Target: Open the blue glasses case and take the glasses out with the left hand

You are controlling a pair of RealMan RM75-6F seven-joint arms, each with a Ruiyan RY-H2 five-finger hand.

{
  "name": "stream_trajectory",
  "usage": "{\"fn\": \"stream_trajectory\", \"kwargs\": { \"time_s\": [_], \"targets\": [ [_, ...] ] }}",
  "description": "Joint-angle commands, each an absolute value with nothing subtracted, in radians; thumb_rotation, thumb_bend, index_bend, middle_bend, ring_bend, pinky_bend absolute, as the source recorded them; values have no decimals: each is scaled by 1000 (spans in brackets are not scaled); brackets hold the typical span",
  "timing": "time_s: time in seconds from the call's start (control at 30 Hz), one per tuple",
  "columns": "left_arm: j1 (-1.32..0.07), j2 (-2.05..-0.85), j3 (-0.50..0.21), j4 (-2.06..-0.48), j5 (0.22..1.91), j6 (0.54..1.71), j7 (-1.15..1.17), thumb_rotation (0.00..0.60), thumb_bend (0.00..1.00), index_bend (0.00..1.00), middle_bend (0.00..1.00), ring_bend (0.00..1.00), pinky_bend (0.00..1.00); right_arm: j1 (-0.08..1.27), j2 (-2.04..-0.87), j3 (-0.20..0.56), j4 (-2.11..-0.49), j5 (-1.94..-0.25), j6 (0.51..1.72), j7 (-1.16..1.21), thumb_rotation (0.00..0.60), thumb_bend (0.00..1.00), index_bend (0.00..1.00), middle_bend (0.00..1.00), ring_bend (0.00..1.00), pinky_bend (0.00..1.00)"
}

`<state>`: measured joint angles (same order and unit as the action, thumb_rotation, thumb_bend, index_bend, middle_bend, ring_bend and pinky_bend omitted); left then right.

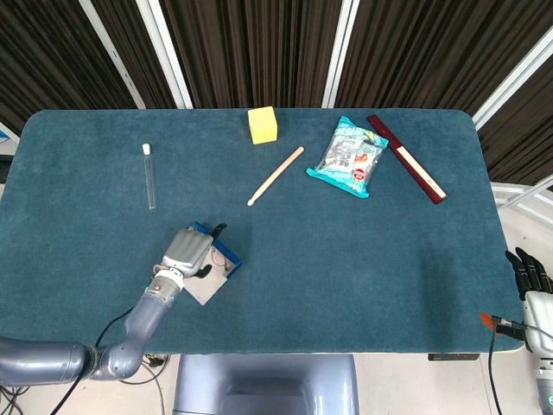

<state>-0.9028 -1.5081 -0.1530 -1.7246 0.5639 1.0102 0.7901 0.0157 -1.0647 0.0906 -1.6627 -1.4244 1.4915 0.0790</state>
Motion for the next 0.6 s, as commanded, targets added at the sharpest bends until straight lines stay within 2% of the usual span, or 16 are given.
{"fn": "stream_trajectory", "kwargs": {
  "time_s": [0.03,0.33,0.6],
  "targets": [
    [-956,-1520,-160,-1660,449,976,836,600,305,103,978,905,954,15,-1064,90,-1663,-1426,1493,79,600,167,0,0,0,194],
    [-1006,-1553,-140,-1577,328,962,874,600,305,107,984,909,956,14,-1063,90,-1665,-1423,1492,81,600,167,0,0,0,194],
    [-1011,-1519,-100,-1579,260,972,899,600,305,198,993,920,962,14,-1062,89,-1666,-1425,1493,80,600,167,0,0,0,194]
  ]
}}
